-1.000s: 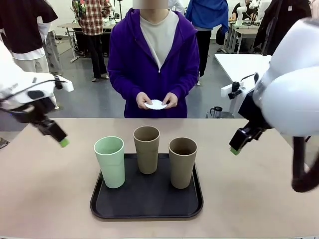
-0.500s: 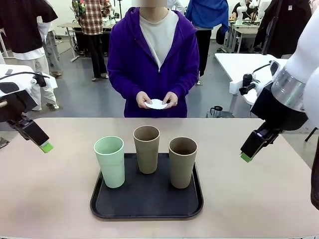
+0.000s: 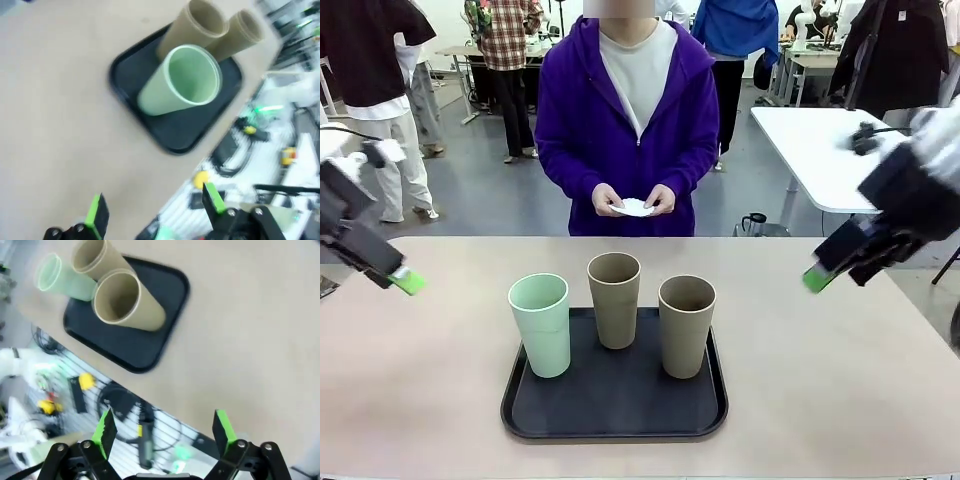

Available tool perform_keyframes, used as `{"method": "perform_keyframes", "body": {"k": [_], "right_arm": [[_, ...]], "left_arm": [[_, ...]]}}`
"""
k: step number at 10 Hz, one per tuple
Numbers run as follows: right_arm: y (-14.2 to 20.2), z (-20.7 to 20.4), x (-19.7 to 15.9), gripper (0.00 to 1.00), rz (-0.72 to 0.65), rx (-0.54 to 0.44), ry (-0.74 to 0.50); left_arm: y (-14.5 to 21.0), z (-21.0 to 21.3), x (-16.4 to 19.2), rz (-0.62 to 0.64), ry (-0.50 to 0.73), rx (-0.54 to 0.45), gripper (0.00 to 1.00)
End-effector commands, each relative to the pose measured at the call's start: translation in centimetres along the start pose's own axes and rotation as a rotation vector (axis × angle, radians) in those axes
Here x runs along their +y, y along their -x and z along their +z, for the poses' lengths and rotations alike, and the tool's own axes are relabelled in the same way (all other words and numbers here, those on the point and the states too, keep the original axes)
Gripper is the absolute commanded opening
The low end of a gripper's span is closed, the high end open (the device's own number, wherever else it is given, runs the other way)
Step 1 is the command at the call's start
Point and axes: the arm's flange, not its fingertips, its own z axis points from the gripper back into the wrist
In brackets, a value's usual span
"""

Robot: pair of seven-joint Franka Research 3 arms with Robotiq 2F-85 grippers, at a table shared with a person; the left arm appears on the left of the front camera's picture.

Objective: Place coasters on the table and set cups on them.
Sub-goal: Pick up one Reusable plastic cup and place it on a coaster set by the human.

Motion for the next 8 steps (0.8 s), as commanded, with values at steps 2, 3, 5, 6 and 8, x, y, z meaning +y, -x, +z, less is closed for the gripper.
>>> {"method": "perform_keyframes", "body": {"k": [2,3,5,6,8], "right_arm": [[8.2,-3.8,-9.6,1.00,-0.503,-0.252,-0.679],[9.1,-5.0,-11.8,1.00,-0.566,-0.267,-0.786],[10.1,-6.4,-14.6,1.00,-0.649,-0.281,-0.886],[10.6,-6.3,-16.0,1.00,-0.671,-0.322,-0.951],[12.3,-5.9,-17.3,1.00,-0.708,-0.370,-0.980]], "left_arm": [[5.1,1.7,8.5,0.283,0.783,-0.219,1.00],[7.3,2.3,10.9,0.318,0.903,-0.366,1.00],[9.7,3.9,12.9,0.392,0.952,-0.511,1.00],[10.1,5.3,13.7,0.422,0.934,-0.541,1.00],[10.0,6.4,13.0,0.498,0.870,-0.537,1.00]]}}
